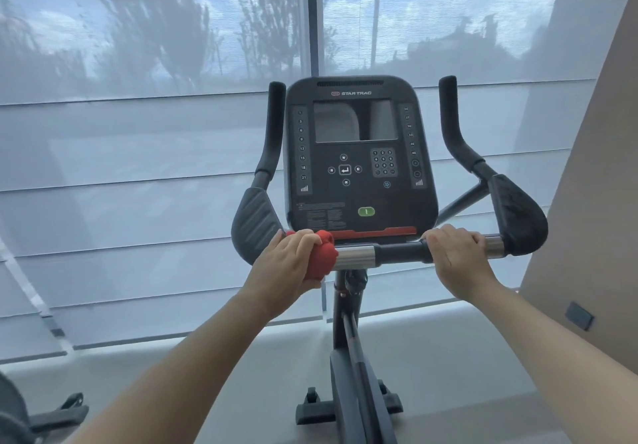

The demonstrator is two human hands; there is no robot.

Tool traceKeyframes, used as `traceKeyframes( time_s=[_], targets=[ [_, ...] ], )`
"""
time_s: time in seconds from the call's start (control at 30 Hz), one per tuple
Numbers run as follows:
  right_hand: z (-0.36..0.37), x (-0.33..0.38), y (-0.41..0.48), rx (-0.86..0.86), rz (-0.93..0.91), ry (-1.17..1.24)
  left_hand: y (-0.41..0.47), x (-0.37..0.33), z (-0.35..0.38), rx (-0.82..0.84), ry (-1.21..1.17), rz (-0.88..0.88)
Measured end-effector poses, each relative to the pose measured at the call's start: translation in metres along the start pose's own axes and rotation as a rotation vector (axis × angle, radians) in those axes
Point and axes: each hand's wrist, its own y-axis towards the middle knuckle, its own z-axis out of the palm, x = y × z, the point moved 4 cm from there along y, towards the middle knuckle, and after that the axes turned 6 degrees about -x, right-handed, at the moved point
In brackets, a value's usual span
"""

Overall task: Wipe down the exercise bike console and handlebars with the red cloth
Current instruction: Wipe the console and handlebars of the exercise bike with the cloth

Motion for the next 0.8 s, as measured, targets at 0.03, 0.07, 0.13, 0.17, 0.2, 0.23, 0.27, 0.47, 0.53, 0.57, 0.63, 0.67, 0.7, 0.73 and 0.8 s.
traceKeyframes(
  time_s=[0.03, 0.07, 0.13, 0.17, 0.2, 0.23, 0.27, 0.47, 0.53, 0.57, 0.63, 0.67, 0.7, 0.73, 0.8],
  targets=[
    [0.0, 0.0, 0.0, -0.001, -0.004, -0.003, 0.0, -0.003, 0.002, -0.002, -0.004, -0.001],
    [0.001, 0.0, 0.0, -0.003, -0.009, -0.006, 0.001, -0.005, 0.003, -0.007, -0.018, -0.01],
    [0.001, -0.001, 0.0, 0.001, -0.009, 0.005, 0.001, -0.013, 0.008, -0.014, -0.032, -0.034],
    [0.0, -0.001, 0.0, 0.009, -0.006, 0.018, 0.003, -0.018, 0.011, -0.013, -0.027, -0.038],
    [-0.002, -0.002, -0.001, 0.02, -0.01, 0.028, 0.006, -0.024, 0.014, -0.01, -0.019, -0.033],
    [-0.003, -0.003, 0.0, 0.031, -0.023, 0.038, 0.011, -0.031, 0.019, -0.007, -0.008, -0.021],
    [-0.004, -0.004, 0.0, 0.048, -0.038, 0.051, 0.017, -0.039, 0.024, -0.001, 0.007, -0.005],
    [-0.007, -0.03, 0.007, 0.198, -0.021, 0.161, 0.049, -0.089, 0.058, 0.011, 0.134, 0.042],
    [-0.007, -0.038, 0.009, 0.212, -0.015, 0.169, 0.059, -0.102, 0.065, 0.016, 0.15, 0.054],
    [-0.006, -0.04, 0.009, 0.213, -0.022, 0.172, 0.065, -0.107, 0.067, 0.013, 0.141, 0.05],
    [-0.003, -0.042, 0.009, 0.203, -0.032, 0.185, 0.074, -0.113, 0.069, 0.008, 0.095, 0.018],
    [-0.002, -0.042, 0.009, 0.189, -0.034, 0.201, 0.077, -0.114, 0.069, 0.013, 0.074, 0.007],
    [-0.002, -0.043, 0.008, 0.173, -0.043, 0.215, 0.079, -0.114, 0.069, 0.023, 0.056, 0.0],
    [-0.003, -0.043, 0.007, 0.161, -0.057, 0.222, 0.078, -0.113, 0.068, 0.039, 0.035, -0.004],
    [-0.005, -0.045, 0.005, 0.159, -0.093, 0.214, 0.074, -0.108, 0.063, 0.077, -0.018, -0.012]
  ],
)
